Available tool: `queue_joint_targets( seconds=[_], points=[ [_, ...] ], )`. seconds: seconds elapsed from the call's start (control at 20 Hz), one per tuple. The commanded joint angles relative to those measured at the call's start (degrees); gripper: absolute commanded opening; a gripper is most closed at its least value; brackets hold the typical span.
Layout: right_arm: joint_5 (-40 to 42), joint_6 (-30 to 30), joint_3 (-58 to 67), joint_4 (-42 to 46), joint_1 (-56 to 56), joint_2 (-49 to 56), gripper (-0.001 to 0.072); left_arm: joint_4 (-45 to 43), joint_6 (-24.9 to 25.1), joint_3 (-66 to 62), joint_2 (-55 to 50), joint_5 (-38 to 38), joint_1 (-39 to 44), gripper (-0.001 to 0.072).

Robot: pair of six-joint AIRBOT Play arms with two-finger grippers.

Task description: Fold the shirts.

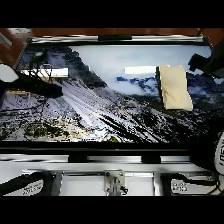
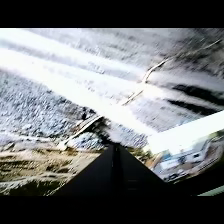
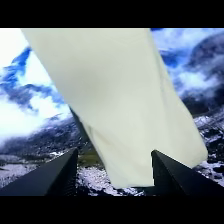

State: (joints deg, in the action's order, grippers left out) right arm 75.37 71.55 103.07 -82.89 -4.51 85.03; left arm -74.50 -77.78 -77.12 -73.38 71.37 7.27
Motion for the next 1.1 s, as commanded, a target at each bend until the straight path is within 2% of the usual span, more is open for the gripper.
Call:
queue_joint_targets(
  seconds=[0.0, 0.05, 0.1, 0.15, 0.3, 1.05],
  points=[
    [5.0, 6.1, -0.7, 2.1, 8.5, -1.3, 0.0564, -15.7, -6.2, -0.1, -4.0, 4.7, 8.3, 0.0285],
    [8.5, 6.2, -1.8, -2.1, 9.6, 0.0, 0.0565, -15.7, -7.8, -0.1, -4.1, 4.0, 9.6, 0.0497],
    [11.0, 6.6, -3.0, -7.5, 10.3, 1.4, 0.0565, -15.8, -9.5, -0.1, -4.1, 3.4, 9.9, 0.0523],
    [12.1, 7.3, -4.1, -10.6, 10.9, 2.4, 0.0565, -16.0, -10.8, -0.1, -4.1, 3.2, 9.7, 0.0523],
    [12.8, 9.3, -5.0, -9.6, 13.4, 4.1, 0.0565, -16.2, -10.8, -0.1, -4.1, 3.6, 7.7, 0.0522],
    [12.5, 9.3, -5.0, -9.6, 14.4, 4.2, 0.0565, -16.1, -10.8, -0.1, -4.2, 3.7, 7.2, 0.0523]
  ],
)
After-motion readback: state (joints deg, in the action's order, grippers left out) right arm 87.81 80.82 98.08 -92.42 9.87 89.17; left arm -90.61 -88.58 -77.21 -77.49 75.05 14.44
